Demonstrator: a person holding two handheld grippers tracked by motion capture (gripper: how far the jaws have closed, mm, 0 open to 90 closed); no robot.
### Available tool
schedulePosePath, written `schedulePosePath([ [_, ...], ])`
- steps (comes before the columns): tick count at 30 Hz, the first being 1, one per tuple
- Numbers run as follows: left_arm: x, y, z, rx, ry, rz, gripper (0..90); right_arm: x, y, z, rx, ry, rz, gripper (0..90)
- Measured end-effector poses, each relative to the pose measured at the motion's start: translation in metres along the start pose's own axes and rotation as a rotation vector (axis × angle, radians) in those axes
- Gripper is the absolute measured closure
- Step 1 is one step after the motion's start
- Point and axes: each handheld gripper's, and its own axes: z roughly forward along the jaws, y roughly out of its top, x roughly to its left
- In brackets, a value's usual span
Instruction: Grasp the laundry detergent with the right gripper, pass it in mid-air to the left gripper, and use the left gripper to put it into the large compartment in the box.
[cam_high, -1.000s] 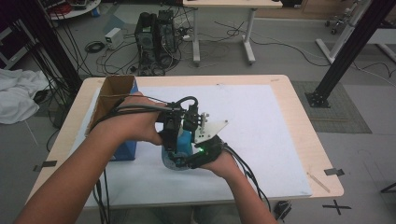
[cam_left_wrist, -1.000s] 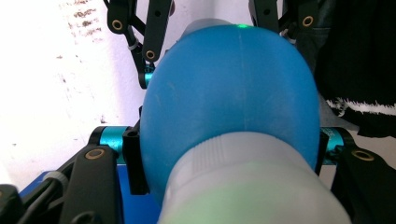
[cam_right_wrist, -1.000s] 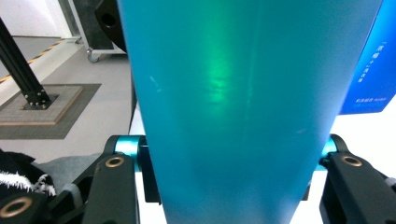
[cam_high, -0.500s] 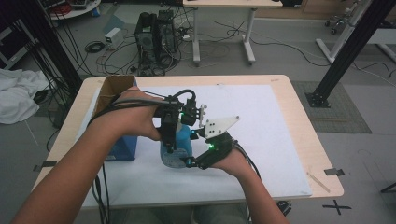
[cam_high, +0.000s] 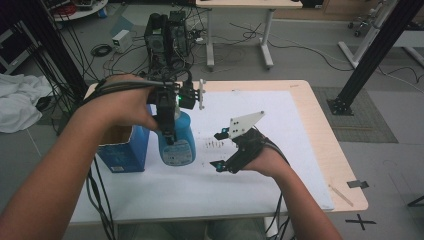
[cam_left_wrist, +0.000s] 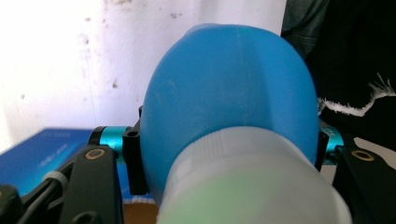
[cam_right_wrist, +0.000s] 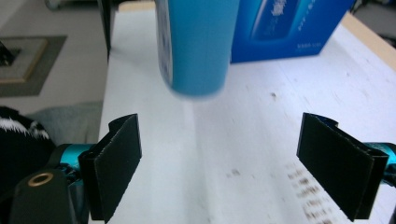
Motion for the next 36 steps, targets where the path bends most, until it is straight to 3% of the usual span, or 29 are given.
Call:
schedulePosePath([
  [1, 0.0, 0.0, 0.0, 0.0, 0.0, 0.0, 38.2, 0.0, 0.0, 0.0, 0.0, 0.0, 0.0, 13.1],
  [2, 0.005, -0.006, -0.008, -0.005, -0.002, -0.038, 38.2, -0.003, 0.001, -0.002, 0.038, -0.001, -0.014, 13.1],
  [3, 0.005, -0.006, -0.008, -0.005, -0.002, -0.038, 38.2, -0.003, 0.001, -0.003, 0.058, -0.008, -0.004, 13.1],
  [6, 0.012, -0.015, -0.018, -0.007, -0.004, -0.092, 38.2, -0.006, 0.0, -0.006, 0.104, -0.007, -0.009, 13.0],
  [7, 0.016, -0.022, -0.025, -0.011, -0.009, -0.137, 38.2, -0.006, 0.0, -0.006, 0.111, -0.01, -0.013, 13.0],
  [8, 0.016, -0.022, -0.025, -0.011, -0.009, -0.137, 38.2, -0.006, 0.0, -0.007, 0.122, -0.008, -0.006, 13.1],
  [9, 0.021, -0.028, -0.03, -0.017, -0.018, -0.177, 38.2, -0.006, 0.0, -0.007, 0.133, -0.012, 0.008, 13.1],
  [10, 0.021, -0.028, -0.03, -0.017, -0.018, -0.177, 38.2, -0.006, 0.0, -0.008, 0.139, -0.018, 0.01, 13.0],
  [12, 0.026, -0.041, -0.036, -0.034, -0.031, -0.233, 38.1, -0.007, -0.001, -0.009, 0.156, -0.02, 0.014, 13.1],
  [15, 0.03, -0.05, -0.04, -0.047, -0.038, -0.262, 38.1, -0.009, -0.002, -0.011, 0.163, -0.023, 0.016, 13.0],
  [16, 0.032, -0.059, -0.045, -0.055, -0.035, -0.295, 38.1, -0.009, -0.003, -0.012, 0.175, -0.024, 0.034, 13.1],
  [17, 0.032, -0.059, -0.045, -0.055, -0.035, -0.295, 38.1, -0.009, -0.003, -0.012, 0.175, -0.024, 0.034, 13.1],
  [19, 0.037, -0.071, -0.052, -0.053, -0.026, -0.335, 38.1, -0.011, -0.005, -0.013, 0.185, -0.025, 0.03, 13.0],
  [20, 0.037, -0.071, -0.052, -0.053, -0.026, -0.335, 38.1, -0.011, -0.005, -0.013, 0.185, -0.025, 0.03, 13.0],
  [23, 0.042, -0.088, -0.059, -0.048, -0.017, -0.404, 38.1, -0.013, -0.006, -0.015, 0.196, -0.028, 0.038, 13.1],
  [25, 0.043, -0.092, -0.06, -0.045, -0.013, -0.418, 38.1, -0.013, -0.006, -0.016, 0.204, -0.027, 0.04, 13.1],
  [26, 0.046, -0.1, -0.062, -0.047, -0.014, -0.453, 38.1, -0.013, -0.006, -0.017, 0.21, -0.028, 0.047, 13.0],
  [27, 0.046, -0.1, -0.062, -0.047, -0.014, -0.453, 38.1, -0.014, -0.006, -0.017, 0.215, -0.025, 0.048, 13.0],
  [29, 0.05, -0.111, -0.064, -0.052, -0.015, -0.514, 38.1, -0.015, -0.005, -0.019, 0.221, -0.028, 0.037, 13.0],
  [31, 0.053, -0.116, -0.065, -0.045, -0.011, -0.524, 38.1, -0.016, -0.005, -0.019, 0.22, -0.026, 0.035, 13.1],
  [33, 0.058, -0.125, -0.065, -0.044, -0.024, -0.577, 38.1, -0.017, -0.004, -0.021, 0.237, -0.032, 0.035, 13.1],
  [36, 0.061, -0.129, -0.063, -0.041, -0.031, -0.601, 38.1, -0.018, -0.003, -0.022, 0.242, -0.033, 0.033, 13.1],
])
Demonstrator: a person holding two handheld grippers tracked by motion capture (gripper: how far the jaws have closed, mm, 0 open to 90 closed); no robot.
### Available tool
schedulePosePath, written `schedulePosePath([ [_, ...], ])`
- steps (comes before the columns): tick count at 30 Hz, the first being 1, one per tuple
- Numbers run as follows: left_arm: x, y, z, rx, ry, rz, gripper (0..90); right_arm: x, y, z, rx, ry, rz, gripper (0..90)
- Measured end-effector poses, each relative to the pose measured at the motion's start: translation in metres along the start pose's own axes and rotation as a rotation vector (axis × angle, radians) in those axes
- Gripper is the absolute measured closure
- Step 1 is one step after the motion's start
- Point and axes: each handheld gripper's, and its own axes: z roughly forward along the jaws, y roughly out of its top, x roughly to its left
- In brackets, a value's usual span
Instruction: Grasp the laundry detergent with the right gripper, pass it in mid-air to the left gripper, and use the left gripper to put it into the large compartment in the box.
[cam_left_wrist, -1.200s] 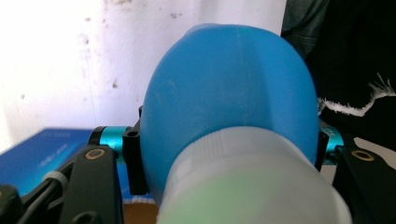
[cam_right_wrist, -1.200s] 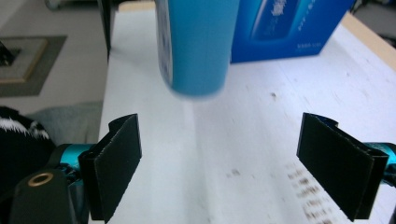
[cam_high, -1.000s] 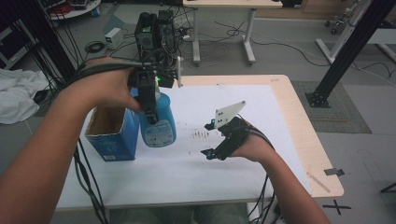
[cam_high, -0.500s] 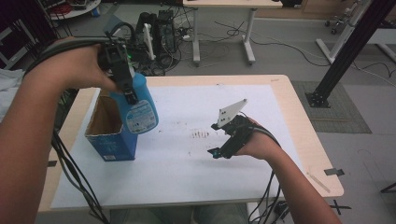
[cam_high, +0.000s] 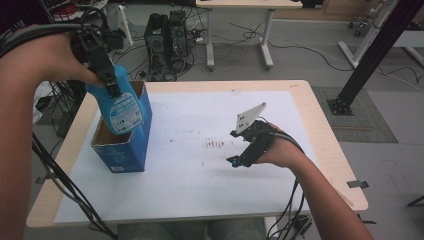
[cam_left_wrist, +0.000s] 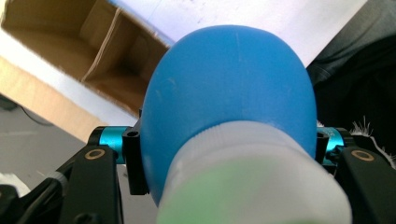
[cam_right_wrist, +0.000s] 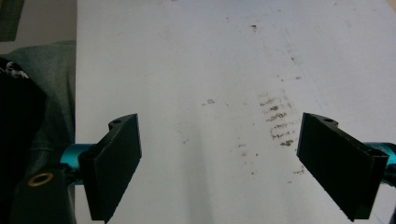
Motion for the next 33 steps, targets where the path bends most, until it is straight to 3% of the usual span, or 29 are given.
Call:
schedulePosePath([
  [9, 0.019, -0.009, 0.003, 0.01, 0.006, -0.064, 38.1, -0.001, -0.001, 0.001, 0.009, -0.002, 0.003, 13.1],
  [11, 0.025, -0.012, 0.006, 0.007, 0.005, -0.117, 38.1, -0.001, 0.0, 0.002, 0.005, -0.007, 0.006, 13.0],
  [15, 0.03, -0.013, 0.009, 0.014, 0.012, -0.141, 38.1, -0.001, 0.001, 0.003, 0.007, -0.004, 0.003, 13.1],
  [17, 0.034, -0.012, 0.015, 0.024, 0.014, -0.165, 38.0, -0.001, 0.002, 0.004, 0.009, -0.006, 0.004, 13.0],
  [23, 0.043, -0.009, 0.028, 0.063, 0.024, -0.181, 38.1, -0.001, 0.002, 0.004, 0.014, -0.009, 0.006, 13.1],
  [28, 0.048, -0.008, 0.045, 0.053, 0.017, -0.228, 38.1, 0.0, 0.001, 0.005, 0.01, -0.007, 0.001, 13.1],
  [33, 0.053, -0.007, 0.062, 0.06, 0.01, -0.233, 38.0, 0.001, -0.001, 0.005, 0.018, -0.008, 0.013, 13.1],
])
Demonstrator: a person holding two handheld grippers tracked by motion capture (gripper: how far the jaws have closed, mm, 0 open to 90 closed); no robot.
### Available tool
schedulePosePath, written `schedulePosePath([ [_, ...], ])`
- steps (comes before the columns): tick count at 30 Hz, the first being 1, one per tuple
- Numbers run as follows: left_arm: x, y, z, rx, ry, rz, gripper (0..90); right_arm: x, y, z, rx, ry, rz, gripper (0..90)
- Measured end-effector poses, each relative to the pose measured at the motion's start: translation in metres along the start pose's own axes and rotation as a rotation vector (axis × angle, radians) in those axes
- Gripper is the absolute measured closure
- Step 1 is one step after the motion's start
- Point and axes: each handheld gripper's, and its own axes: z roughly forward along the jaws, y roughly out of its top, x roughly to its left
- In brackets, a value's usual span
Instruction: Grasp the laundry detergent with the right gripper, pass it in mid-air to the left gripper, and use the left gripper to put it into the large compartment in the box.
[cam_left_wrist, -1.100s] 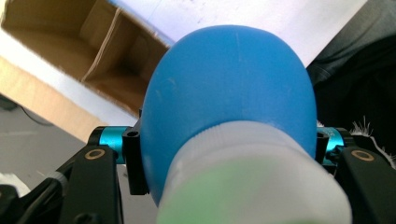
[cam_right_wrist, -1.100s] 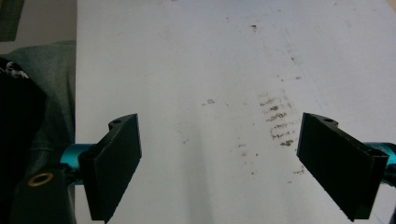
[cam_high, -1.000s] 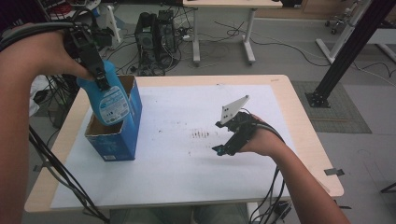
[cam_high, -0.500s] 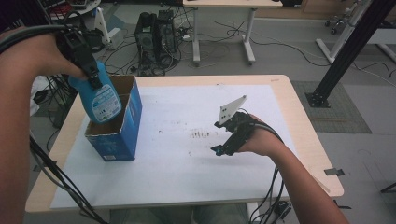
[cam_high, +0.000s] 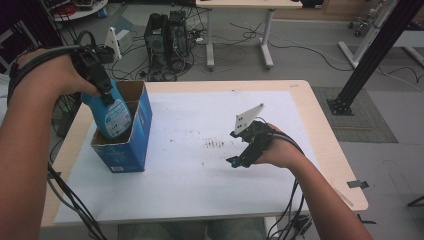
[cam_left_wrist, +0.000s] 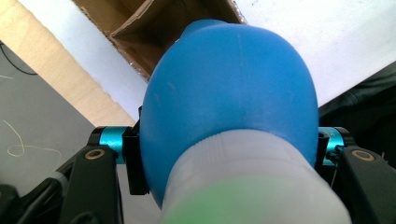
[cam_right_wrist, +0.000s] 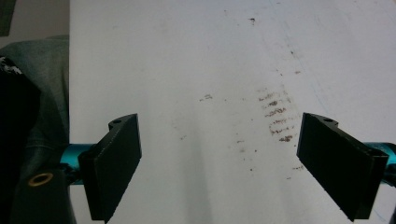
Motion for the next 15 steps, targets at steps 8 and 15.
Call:
schedulePosePath([
  [8, 0.002, 0.007, 0.032, 0.0, -0.022, -0.021, 38.0, 0.001, -0.001, 0.002, 0.007, 0.003, -0.012, 13.0],
  [15, 0.004, 0.014, 0.061, 0.041, -0.035, -0.005, 38.1, 0.002, -0.002, 0.002, 0.0, 0.001, -0.005, 13.1],
])
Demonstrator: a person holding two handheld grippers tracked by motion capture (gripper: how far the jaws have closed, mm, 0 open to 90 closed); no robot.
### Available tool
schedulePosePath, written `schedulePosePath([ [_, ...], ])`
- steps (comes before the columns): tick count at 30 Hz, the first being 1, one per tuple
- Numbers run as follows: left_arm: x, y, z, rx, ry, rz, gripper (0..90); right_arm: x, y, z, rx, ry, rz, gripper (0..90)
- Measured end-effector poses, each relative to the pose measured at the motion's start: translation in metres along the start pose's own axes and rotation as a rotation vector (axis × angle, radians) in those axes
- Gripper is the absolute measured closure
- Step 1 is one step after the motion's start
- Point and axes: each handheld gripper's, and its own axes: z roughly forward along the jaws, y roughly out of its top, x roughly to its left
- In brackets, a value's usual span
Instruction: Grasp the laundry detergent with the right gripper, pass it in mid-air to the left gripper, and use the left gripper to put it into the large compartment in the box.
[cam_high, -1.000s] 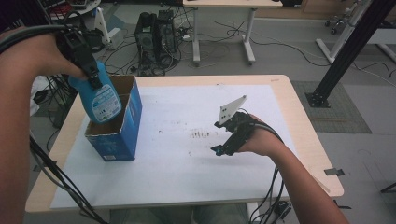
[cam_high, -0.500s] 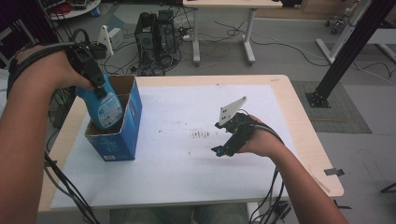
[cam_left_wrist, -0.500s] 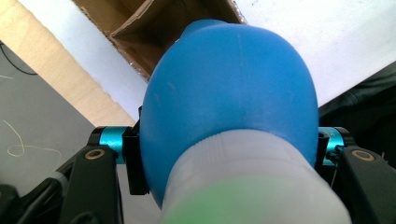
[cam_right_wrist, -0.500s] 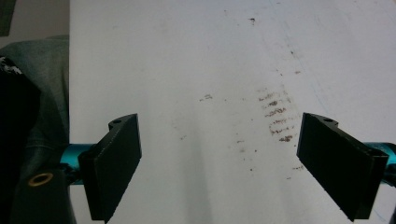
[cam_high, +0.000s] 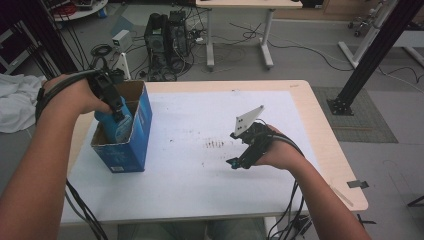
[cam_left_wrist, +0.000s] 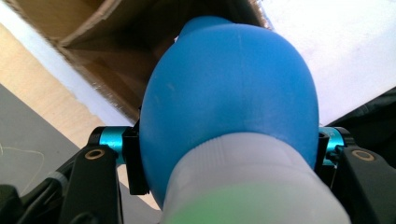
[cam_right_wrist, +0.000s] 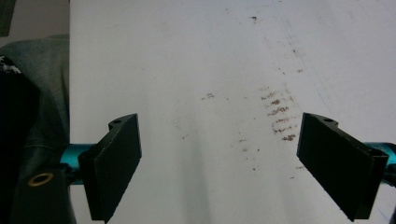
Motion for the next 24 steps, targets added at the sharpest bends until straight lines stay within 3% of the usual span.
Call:
schedulePosePath([
  [2, 0.001, 0.001, 0.005, 0.008, 0.0, 0.012, 38.1, 0.0, 0.0, 0.0, -0.005, -0.002, -0.007, 13.1],
  [3, 0.0, 0.002, 0.009, -0.011, -0.007, -0.017, 38.1, -0.001, -0.001, 0.0, -0.003, -0.002, -0.009, 13.1],
  [4, 0.001, 0.003, 0.011, 0.009, -0.004, 0.003, 38.1, 0.0, -0.001, 0.001, 0.0, -0.002, -0.006, 13.1],
  [7, 0.002, 0.004, 0.021, -0.01, -0.018, -0.017, 38.1, 0.0, -0.001, 0.002, -0.001, 0.0, -0.003, 13.0],
  [11, 0.006, 0.005, 0.027, 0.006, -0.019, 0.003, 38.1, -0.001, -0.002, 0.003, -0.002, 0.001, -0.001, 13.1],
  [12, 0.007, 0.005, 0.029, 0.003, -0.018, 0.0, 38.1, -0.001, -0.002, 0.003, -0.002, 0.001, -0.001, 13.1],
  [13, 0.006, 0.004, 0.033, -0.02, -0.017, -0.031, 38.1, -0.001, -0.003, 0.003, 0.001, 0.004, -0.002, 13.1],
  [16, 0.009, 0.004, 0.034, 0.0, -0.008, -0.009, 38.1, -0.001, -0.003, 0.004, 0.002, 0.002, 0.0, 13.1],
  [17, 0.008, 0.004, 0.037, -0.013, -0.004, -0.02, 38.1, -0.001, -0.003, 0.004, 0.002, 0.002, 0.0, 13.1],
  [24, 0.006, 0.009, 0.045, -0.005, -0.003, 0.012, 38.2, -0.001, -0.002, 0.006, 0.007, 0.003, 0.008, 13.0],
])
